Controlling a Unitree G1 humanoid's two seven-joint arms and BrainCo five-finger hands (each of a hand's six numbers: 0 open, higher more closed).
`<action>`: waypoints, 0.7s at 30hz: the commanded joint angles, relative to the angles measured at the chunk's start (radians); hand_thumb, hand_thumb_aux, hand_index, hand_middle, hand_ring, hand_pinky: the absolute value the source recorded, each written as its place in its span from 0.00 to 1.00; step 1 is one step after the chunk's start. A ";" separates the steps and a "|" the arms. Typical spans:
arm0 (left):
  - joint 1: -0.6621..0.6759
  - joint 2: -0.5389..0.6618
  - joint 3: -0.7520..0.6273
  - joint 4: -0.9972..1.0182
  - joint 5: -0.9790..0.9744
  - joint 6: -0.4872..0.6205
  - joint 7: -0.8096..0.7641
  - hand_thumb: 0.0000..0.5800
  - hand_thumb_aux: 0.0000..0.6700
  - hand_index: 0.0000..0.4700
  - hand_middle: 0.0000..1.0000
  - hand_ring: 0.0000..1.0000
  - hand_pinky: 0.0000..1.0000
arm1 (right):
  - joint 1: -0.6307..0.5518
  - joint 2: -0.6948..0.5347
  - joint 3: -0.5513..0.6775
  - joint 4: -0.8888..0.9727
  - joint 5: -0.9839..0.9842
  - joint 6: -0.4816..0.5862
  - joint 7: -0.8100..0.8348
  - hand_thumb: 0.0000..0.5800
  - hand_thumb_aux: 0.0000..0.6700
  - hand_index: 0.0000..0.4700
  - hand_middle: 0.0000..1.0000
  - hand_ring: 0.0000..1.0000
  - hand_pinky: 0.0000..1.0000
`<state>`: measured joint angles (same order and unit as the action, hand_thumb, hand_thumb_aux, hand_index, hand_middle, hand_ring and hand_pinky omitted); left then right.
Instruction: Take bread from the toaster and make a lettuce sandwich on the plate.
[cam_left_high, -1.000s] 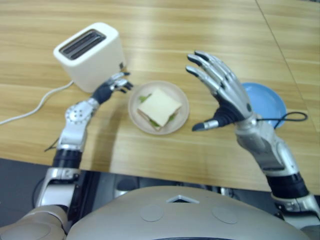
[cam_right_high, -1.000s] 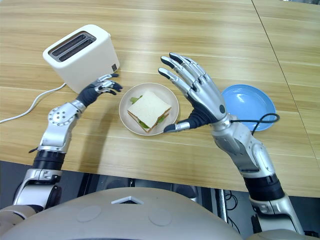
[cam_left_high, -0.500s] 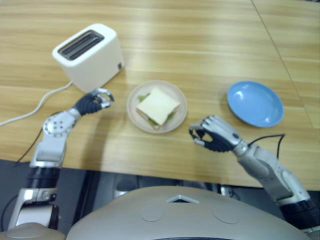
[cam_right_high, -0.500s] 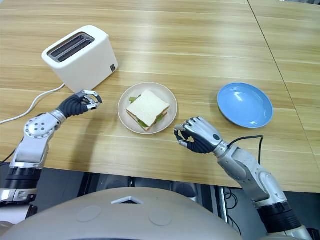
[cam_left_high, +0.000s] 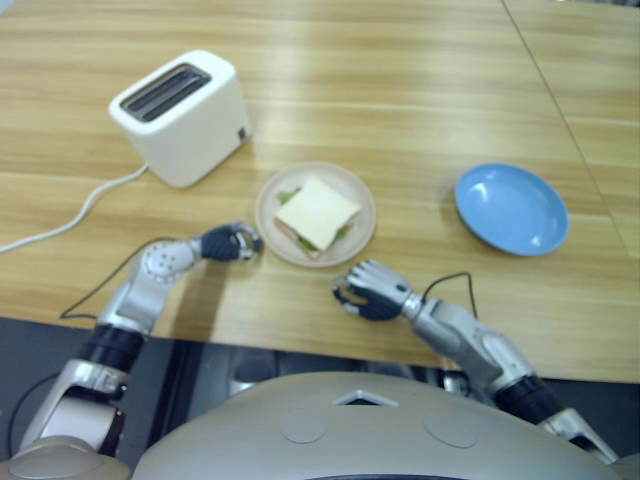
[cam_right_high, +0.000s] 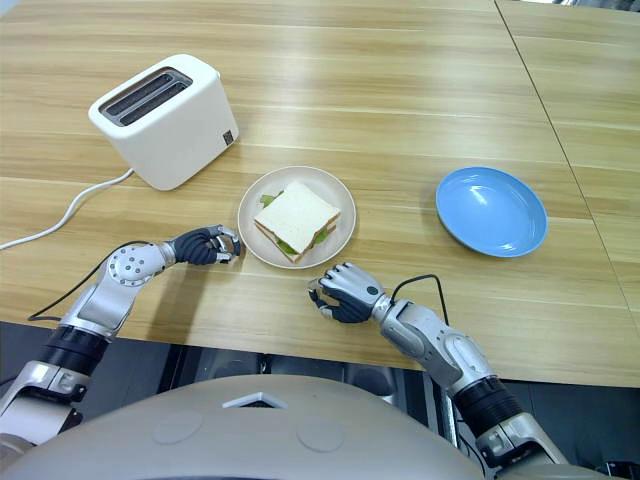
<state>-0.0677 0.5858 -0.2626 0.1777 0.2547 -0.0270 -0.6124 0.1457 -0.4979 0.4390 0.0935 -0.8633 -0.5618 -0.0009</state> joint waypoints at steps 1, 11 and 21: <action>-0.013 -0.037 -0.049 0.096 0.041 0.013 0.013 1.00 1.00 0.98 1.00 1.00 1.00 | -0.032 -0.005 0.016 0.076 -0.027 0.024 -0.022 1.00 1.00 0.98 1.00 1.00 1.00; -0.283 -0.349 -0.018 0.367 -0.001 -0.058 0.204 0.74 0.49 0.48 1.00 1.00 1.00 | -0.330 0.010 -0.051 0.366 0.004 0.077 -0.209 0.78 0.53 0.52 0.80 0.80 0.80; -0.553 -0.426 0.106 0.858 -0.046 -0.190 0.446 0.00 0.00 0.00 0.96 0.96 0.96 | -0.606 0.053 -0.057 0.761 0.046 0.079 -0.399 0.00 0.00 0.00 0.00 0.00 0.00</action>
<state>-0.6024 0.1656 -0.1607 0.9579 0.1990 -0.1822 -0.2101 -0.4306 -0.4530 0.3874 0.7854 -0.8347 -0.4892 -0.3620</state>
